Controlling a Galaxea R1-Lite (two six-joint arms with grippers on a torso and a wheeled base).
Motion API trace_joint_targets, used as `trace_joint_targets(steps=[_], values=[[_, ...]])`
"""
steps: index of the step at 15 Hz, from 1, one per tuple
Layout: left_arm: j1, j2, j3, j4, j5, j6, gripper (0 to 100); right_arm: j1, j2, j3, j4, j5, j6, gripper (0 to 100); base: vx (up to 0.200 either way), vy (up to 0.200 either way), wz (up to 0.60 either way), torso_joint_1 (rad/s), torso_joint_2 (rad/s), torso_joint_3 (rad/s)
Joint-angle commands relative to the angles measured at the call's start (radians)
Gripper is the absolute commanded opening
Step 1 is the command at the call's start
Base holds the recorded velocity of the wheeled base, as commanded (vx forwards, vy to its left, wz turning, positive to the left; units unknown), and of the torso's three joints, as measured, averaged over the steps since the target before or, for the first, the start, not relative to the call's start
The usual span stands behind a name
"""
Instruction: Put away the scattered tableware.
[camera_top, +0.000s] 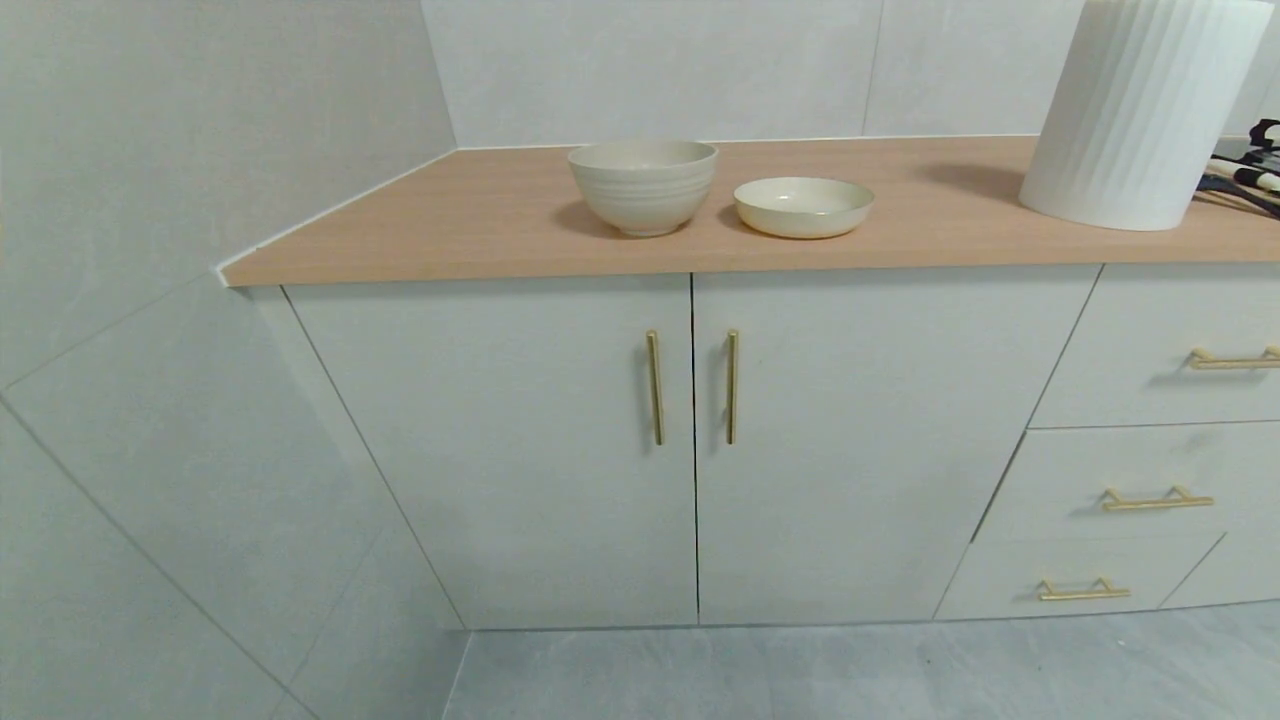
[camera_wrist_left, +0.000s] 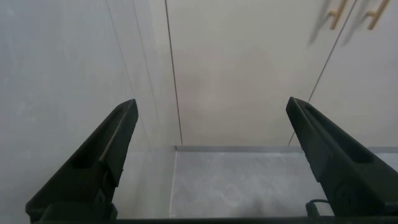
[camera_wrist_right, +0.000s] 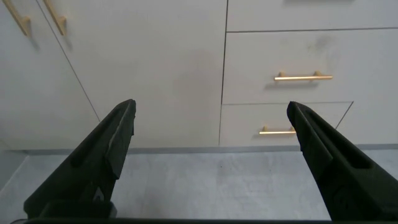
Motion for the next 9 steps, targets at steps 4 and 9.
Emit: trace_joint_targets(steps=[4, 9], values=[[0.0, 0.0, 0.0, 0.0, 0.0, 0.0, 100, 0.0, 0.001, 0.0, 0.0, 0.0, 0.0, 100, 0.05, 0.0, 0.0, 0.001, 0.0, -0.001], [0.0, 0.0, 0.0, 0.0, 0.0, 0.0, 100, 0.0, 0.001, 0.0, 0.0, -0.001, 0.002, 100, 0.16, 0.0, 0.0, -0.003, 0.0, 0.007]])
